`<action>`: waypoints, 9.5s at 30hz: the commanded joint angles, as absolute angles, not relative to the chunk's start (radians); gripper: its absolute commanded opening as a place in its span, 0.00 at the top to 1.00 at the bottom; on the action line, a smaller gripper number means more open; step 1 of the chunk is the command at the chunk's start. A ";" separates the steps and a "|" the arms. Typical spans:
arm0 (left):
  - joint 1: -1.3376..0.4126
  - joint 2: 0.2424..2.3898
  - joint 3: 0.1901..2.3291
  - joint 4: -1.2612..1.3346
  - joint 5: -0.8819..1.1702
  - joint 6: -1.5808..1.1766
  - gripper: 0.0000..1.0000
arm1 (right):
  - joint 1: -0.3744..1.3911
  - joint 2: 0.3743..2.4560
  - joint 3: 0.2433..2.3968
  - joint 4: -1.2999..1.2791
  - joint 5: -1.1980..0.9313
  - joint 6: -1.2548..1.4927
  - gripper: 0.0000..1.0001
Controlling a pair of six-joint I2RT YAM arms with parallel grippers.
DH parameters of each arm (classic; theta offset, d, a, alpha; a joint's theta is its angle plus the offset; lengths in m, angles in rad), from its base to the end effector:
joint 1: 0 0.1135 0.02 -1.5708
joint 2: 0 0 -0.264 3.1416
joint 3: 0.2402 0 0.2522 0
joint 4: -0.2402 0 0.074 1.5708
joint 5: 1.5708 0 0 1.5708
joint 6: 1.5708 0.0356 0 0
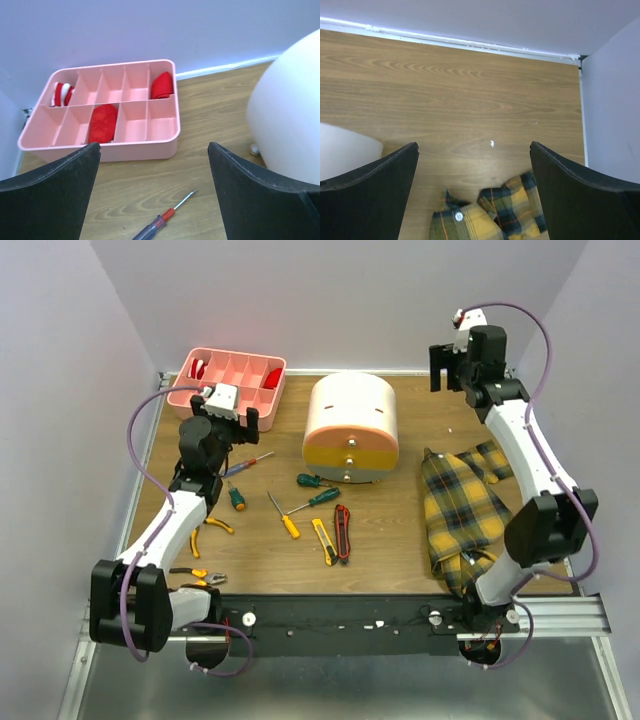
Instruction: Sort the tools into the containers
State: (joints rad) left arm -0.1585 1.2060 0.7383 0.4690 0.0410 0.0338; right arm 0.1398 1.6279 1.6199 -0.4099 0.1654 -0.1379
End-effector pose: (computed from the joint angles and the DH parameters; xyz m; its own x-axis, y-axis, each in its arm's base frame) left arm 0.2773 -0.0458 0.3034 0.0080 0.0329 -0.9994 0.1980 0.9796 0.0339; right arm 0.3773 0.0472 0.3908 -0.3997 -0.1932 -0.8961 -0.0438 0.9805 -0.1918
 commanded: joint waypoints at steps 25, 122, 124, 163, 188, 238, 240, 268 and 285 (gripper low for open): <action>-0.184 1.341 1.005 -0.259 0.830 0.583 1.00 | 0.129 2.359 2.287 -0.250 -0.575 0.170 0.54; -0.268 1.980 1.384 0.611 0.925 -0.904 0.47 | 0.262 1.965 1.993 -0.430 -0.497 -0.316 0.30; -0.275 1.983 1.393 0.585 0.916 -0.894 0.48 | 0.265 1.970 1.993 -0.430 -0.492 -0.321 0.30; -0.308 1.950 1.456 0.337 0.724 -0.775 0.53 | 0.307 2.022 1.983 -0.422 -0.420 -0.330 0.31; -0.235 1.818 1.298 0.499 0.885 -0.753 0.83 | 0.308 2.051 1.945 -0.425 -0.374 -0.337 0.32; 0.032 1.390 1.019 -0.674 0.183 -0.179 0.37 | 0.308 1.959 1.905 -0.402 -0.322 -0.327 0.17; 0.037 1.379 0.994 -0.652 0.212 -0.238 0.37 | 0.304 1.957 1.928 -0.414 -0.321 -0.331 0.15; 0.044 1.681 1.270 -0.618 0.314 0.177 0.34 | 0.282 1.850 1.818 -0.440 -0.353 -0.273 0.14; 0.043 1.764 1.367 -0.703 0.428 0.594 0.37 | 0.281 1.858 1.821 -0.443 -0.337 -0.296 0.14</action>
State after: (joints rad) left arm 0.0402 1.7470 1.3369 -0.6674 0.3626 0.4664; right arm 0.2840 1.8694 1.8408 -0.4168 -0.3634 -0.2642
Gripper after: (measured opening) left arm 0.626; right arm 0.859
